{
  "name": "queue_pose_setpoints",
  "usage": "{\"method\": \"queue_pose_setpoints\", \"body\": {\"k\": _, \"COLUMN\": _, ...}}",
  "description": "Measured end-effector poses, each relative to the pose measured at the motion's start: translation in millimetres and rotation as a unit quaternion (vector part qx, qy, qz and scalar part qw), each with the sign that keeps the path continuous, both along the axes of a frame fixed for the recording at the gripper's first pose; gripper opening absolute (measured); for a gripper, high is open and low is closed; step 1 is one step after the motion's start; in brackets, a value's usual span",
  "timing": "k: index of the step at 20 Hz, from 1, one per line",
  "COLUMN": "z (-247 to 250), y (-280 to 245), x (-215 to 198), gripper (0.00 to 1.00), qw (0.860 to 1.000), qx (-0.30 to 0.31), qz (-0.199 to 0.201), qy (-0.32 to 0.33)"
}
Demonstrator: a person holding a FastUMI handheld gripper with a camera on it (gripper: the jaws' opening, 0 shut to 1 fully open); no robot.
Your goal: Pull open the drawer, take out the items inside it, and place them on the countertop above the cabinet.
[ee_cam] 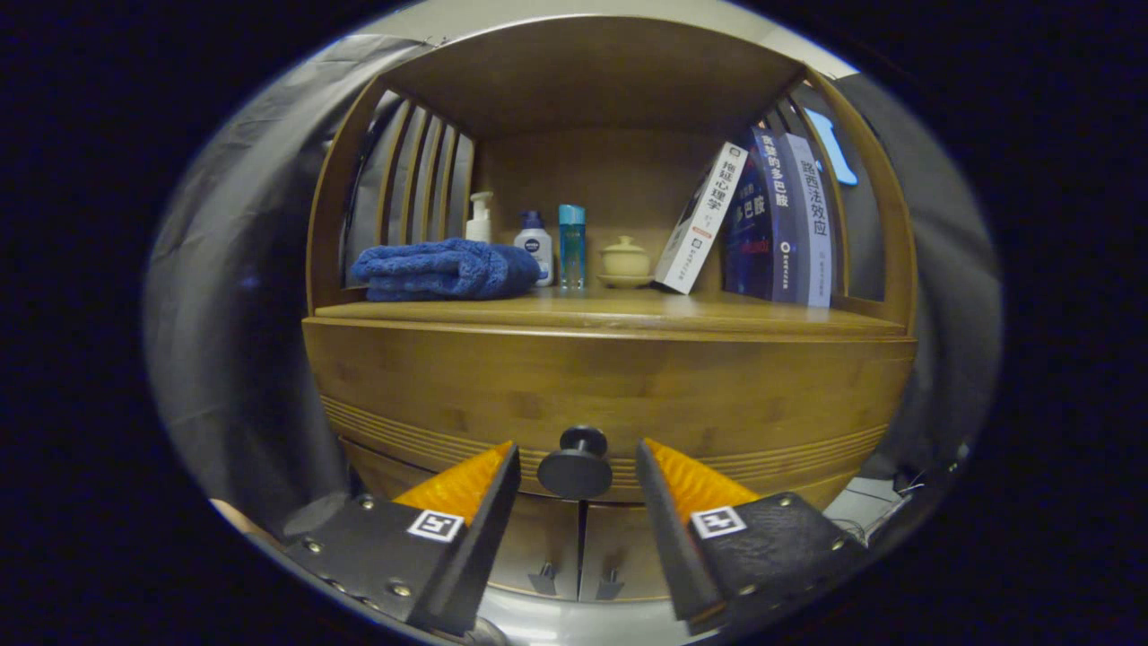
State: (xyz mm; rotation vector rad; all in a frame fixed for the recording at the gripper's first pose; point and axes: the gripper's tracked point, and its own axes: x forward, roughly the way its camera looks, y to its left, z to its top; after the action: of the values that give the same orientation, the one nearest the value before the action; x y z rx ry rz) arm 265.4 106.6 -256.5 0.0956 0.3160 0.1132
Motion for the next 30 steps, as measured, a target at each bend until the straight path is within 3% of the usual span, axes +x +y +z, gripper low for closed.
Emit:
{"method": "queue_pose_setpoints", "body": {"k": 5, "z": -7, "y": -2, "x": 7, "gripper": 0.45, "qw": 1.0, "qx": 0.011, "qz": -0.015, "qy": 0.019}}
{"method": "queue_pose_setpoints", "body": {"k": 7, "z": -7, "y": -2, "x": 5, "gripper": 0.42, "qw": 0.999, "qx": 0.022, "qz": -0.021, "qy": 0.024}}
{"method": "queue_pose_setpoints", "body": {"k": 11, "z": -8, "y": -4, "x": 6, "gripper": 0.42, "qw": 0.999, "qx": 0.021, "qz": -0.041, "qy": 0.02}}
{"method": "queue_pose_setpoints", "body": {"k": 16, "z": -14, "y": -4, "x": 0, "gripper": 0.42, "qw": 0.995, "qx": 0.074, "qz": -0.048, "qy": 0.049}}
{"method": "queue_pose_setpoints", "body": {"k": 17, "z": -8, "y": -4, "x": -1, "gripper": 0.34, "qw": 0.995, "qx": 0.075, "qz": -0.054, "qy": 0.041}}
{"method": "queue_pose_setpoints", "body": {"k": 24, "z": -16, "y": -5, "x": -2, "gripper": 0.34, "qw": 0.995, "qx": 0.058, "qz": -0.048, "qy": 0.059}}
{"method": "queue_pose_setpoints", "body": {"k": 30, "z": -11, "y": -7, "x": -33, "gripper": 0.34, "qw": 0.995, "qx": 0.058, "qz": -0.058, "qy": 0.058}}
